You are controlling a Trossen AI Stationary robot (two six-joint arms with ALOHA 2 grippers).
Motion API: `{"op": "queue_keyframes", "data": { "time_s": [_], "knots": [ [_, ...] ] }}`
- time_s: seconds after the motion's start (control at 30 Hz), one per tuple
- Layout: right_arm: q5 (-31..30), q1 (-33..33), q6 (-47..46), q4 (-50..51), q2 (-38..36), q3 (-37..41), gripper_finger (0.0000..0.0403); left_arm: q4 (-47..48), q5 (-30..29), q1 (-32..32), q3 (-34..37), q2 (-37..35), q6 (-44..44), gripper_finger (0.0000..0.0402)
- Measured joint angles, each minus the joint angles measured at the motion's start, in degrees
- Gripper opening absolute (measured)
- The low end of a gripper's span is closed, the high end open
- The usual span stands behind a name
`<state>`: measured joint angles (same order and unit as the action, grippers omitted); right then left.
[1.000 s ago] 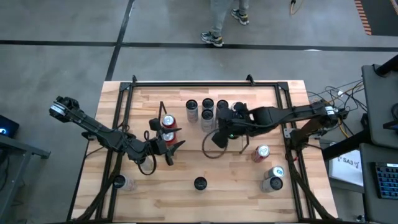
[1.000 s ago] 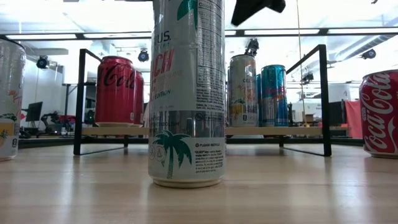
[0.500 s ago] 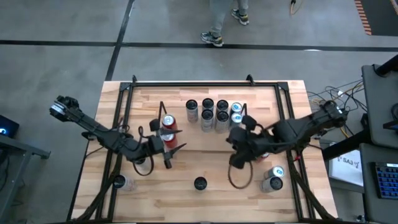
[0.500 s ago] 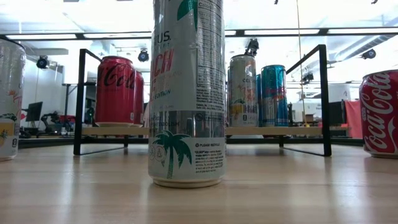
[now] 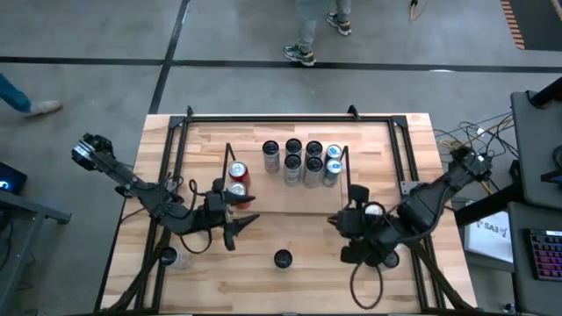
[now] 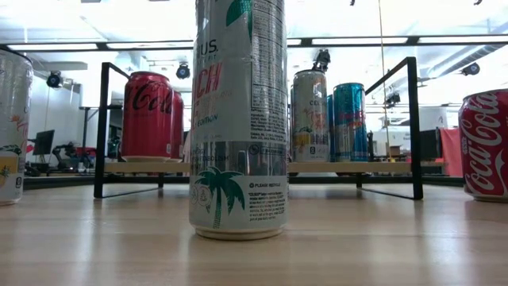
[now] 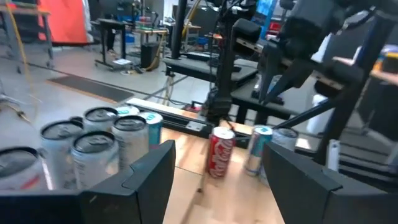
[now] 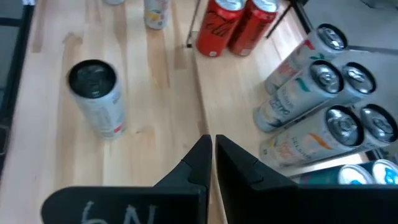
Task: Place canned beverage on shelf
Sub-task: Put the right white and pink soda can on the shelf aligned with the other white and pink soda can
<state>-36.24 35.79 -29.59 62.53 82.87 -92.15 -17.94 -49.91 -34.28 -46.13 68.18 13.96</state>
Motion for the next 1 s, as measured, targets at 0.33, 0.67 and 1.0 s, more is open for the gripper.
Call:
{"op": "queue_keyframes", "data": {
  "time_s": [0.33,0.67,1.0],
  "knots": [
    [-4.46,4.12,-0.23,-1.52,0.02,1.17,0.0013,-8.54,1.43,-0.29,-1.30,6.65,1.07,0.0223],
    [-4.45,4.70,-0.18,-1.54,0.02,1.22,0.0013,12.65,3.69,-0.69,-17.45,17.65,1.61,0.0223],
    [-4.14,4.72,0.10,-1.47,0.04,1.54,0.0013,30.36,7.34,-2.21,-32.64,32.65,1.60,0.0226]
  ]
}}
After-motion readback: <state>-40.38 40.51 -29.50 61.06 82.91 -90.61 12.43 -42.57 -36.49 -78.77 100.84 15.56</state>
